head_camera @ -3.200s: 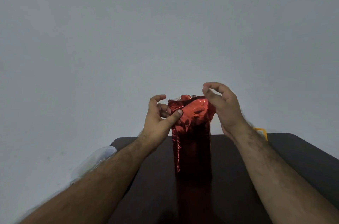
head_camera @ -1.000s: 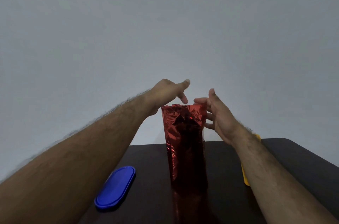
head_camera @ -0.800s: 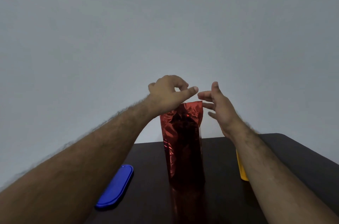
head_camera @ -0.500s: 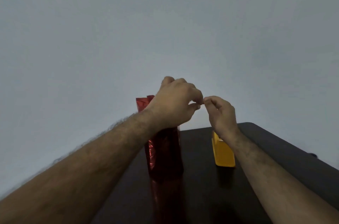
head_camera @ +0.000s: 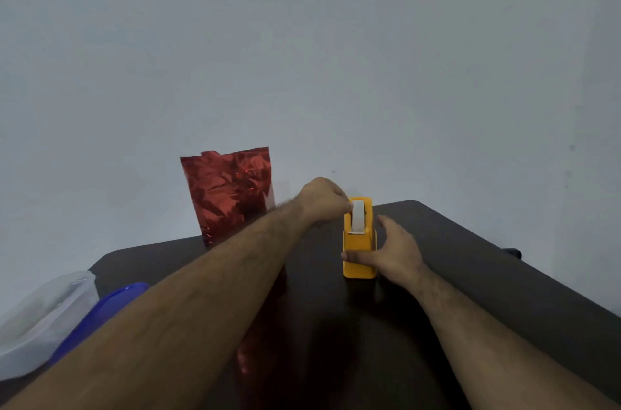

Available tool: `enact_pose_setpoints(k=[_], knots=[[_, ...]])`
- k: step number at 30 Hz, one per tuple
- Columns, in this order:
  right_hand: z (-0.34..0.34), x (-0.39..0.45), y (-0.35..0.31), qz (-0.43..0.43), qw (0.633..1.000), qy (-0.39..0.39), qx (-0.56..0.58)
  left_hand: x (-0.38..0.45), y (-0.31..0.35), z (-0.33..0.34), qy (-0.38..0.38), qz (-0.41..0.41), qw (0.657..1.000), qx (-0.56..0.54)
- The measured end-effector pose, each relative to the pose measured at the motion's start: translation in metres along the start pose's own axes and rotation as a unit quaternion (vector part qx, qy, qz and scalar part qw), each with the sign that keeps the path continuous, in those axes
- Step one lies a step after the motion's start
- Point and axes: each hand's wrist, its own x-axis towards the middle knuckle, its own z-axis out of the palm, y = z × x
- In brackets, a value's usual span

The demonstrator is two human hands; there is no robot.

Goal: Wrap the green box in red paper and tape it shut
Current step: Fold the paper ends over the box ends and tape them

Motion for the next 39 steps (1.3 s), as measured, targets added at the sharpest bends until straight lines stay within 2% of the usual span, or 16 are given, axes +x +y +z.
enact_pose_setpoints(k=[3,6,12,15,20,23,39], knots=[[0.005,0.007,0.011,0.005,1.0,-0.014,0.027,0.014,-0.001,0.011,-0.037,-0.107,0.993,-0.017],[0.009,0.012,0.017,0.01,0.999,-0.012,0.044,0.018,0.003,0.016,-0.082,-0.181,0.979,-0.036],[0.012,0.015,0.022,0.011,0.998,-0.009,0.061,0.022,0.005,0.02,-0.123,-0.265,0.954,-0.073],[0.012,0.014,0.022,0.01,0.998,-0.001,0.058,0.022,0.003,0.021,-0.133,-0.276,0.948,-0.089],[0.015,0.017,0.022,-0.046,0.999,-0.006,0.017,0.021,0.003,0.02,-0.133,-0.282,0.945,-0.102],[0.016,0.018,0.021,-0.037,0.999,-0.031,0.017,0.023,0.006,0.018,-0.114,-0.282,0.946,-0.116],[0.015,0.023,0.03,-0.016,0.998,-0.037,0.046,-0.006,0.006,0.017,-0.104,-0.253,0.957,-0.097]])
